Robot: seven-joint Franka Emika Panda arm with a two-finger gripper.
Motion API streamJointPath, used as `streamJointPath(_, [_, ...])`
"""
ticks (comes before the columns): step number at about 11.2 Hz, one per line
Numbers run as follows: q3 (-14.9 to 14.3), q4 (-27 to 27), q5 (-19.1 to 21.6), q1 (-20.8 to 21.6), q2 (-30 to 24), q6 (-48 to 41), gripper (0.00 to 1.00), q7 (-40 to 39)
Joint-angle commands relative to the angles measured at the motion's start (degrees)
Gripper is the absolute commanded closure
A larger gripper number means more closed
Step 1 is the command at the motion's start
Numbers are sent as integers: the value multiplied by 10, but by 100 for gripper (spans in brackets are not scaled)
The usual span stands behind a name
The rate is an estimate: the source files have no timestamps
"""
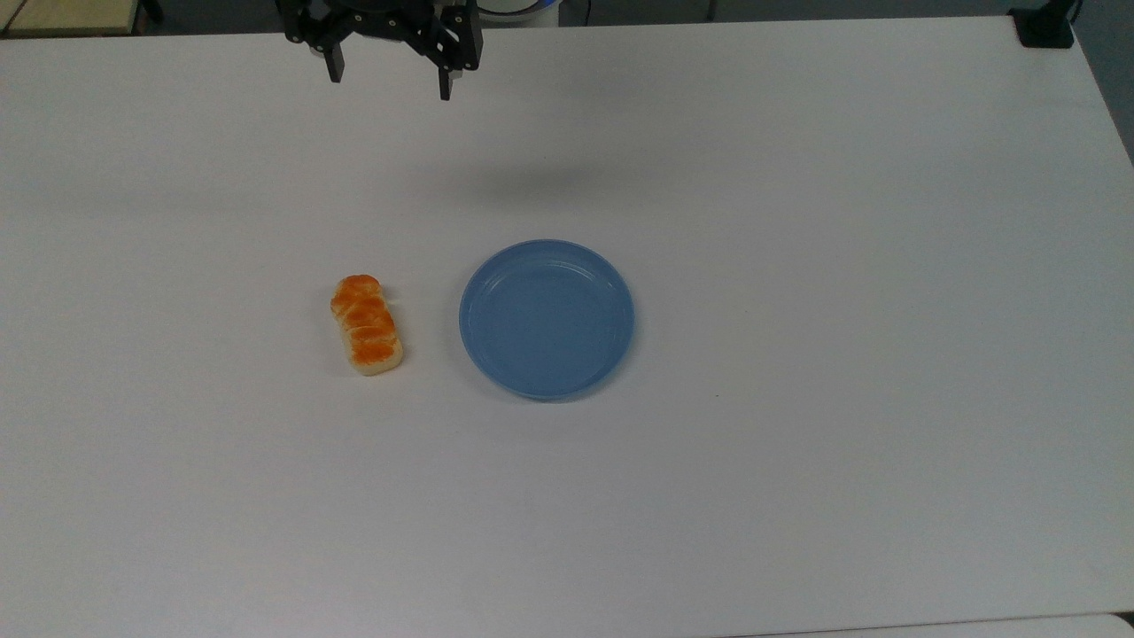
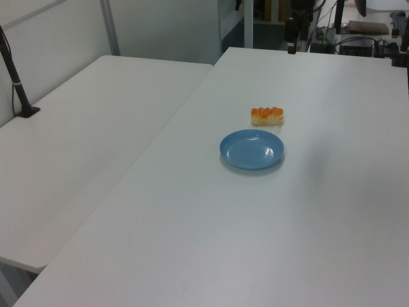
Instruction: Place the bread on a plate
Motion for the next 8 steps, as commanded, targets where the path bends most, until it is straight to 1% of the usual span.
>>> streamJointPath(1, [-4,-20,9,0,-13,18,0,2])
streamJointPath(5, [-4,-20,14,-8,-6,33,0,-54])
streamJointPath(8, [-5,-24,15,-15,9,72,0,-58])
